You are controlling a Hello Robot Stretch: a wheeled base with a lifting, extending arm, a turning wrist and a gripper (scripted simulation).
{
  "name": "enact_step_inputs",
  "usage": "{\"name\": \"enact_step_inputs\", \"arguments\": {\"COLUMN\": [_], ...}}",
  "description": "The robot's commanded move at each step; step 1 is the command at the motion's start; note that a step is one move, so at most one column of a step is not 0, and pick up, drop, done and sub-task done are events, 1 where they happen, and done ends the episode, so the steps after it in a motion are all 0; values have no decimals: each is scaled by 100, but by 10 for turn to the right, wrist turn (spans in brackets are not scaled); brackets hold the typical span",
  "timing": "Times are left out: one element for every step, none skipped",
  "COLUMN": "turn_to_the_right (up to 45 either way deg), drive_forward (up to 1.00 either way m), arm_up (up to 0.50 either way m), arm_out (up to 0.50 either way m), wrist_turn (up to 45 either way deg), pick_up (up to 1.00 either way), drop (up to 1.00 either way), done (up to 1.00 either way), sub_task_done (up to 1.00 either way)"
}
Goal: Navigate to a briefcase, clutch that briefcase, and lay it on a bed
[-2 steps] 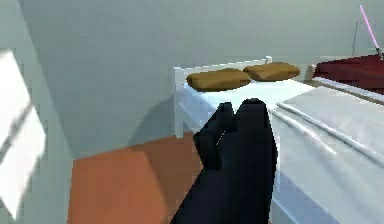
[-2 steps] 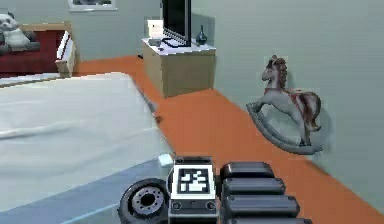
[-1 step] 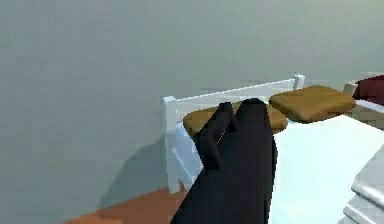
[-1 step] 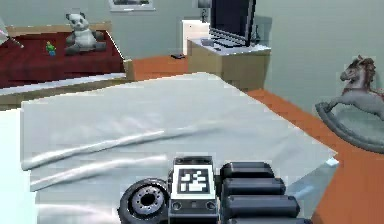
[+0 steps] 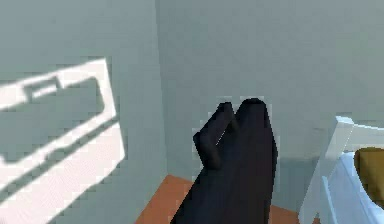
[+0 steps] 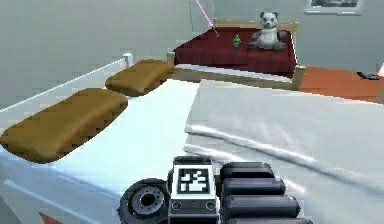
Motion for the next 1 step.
{"name": "enact_step_inputs", "arguments": {"turn_to_the_right": [0], "drive_forward": [5], "arm_up": [0], "arm_out": [0], "wrist_turn": [0], "pick_up": [0], "drop": [0], "done": [0], "sub_task_done": [0]}}
